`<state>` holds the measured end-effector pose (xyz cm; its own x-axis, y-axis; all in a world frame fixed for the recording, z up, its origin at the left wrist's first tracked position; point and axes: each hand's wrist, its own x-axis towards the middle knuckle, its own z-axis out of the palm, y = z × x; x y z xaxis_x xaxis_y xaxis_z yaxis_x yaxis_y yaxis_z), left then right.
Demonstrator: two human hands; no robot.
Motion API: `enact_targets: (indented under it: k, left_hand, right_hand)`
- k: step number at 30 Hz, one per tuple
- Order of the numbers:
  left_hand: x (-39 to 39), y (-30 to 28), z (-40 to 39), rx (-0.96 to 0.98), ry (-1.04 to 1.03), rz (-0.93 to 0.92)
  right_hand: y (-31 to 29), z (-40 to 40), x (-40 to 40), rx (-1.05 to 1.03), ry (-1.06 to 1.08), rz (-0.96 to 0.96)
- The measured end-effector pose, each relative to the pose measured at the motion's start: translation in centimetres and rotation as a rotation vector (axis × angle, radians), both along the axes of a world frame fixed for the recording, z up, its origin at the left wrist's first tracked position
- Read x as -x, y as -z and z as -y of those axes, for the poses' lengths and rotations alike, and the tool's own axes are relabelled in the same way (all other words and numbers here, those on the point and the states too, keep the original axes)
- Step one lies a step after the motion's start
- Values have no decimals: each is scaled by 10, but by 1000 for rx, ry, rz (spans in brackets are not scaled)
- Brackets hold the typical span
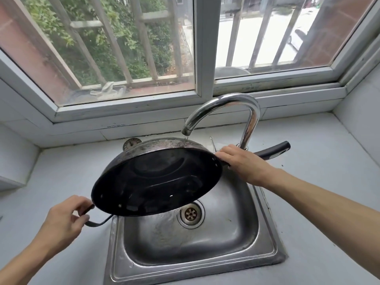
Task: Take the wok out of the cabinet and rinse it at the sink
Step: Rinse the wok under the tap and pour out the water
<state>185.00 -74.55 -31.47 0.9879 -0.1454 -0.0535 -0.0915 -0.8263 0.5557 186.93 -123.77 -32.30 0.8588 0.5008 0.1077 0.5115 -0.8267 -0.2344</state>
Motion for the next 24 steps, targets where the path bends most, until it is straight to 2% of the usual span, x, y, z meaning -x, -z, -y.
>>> enact_targets:
  k: [12, 24]
  left_hand:
    - [3, -3, 0, 11, -23, 2]
    - [-42, -3, 42, -83, 229, 52]
  right_hand:
    - [2, 5, -3, -14, -8, -20]
    - [21, 50, 62, -135, 185, -31]
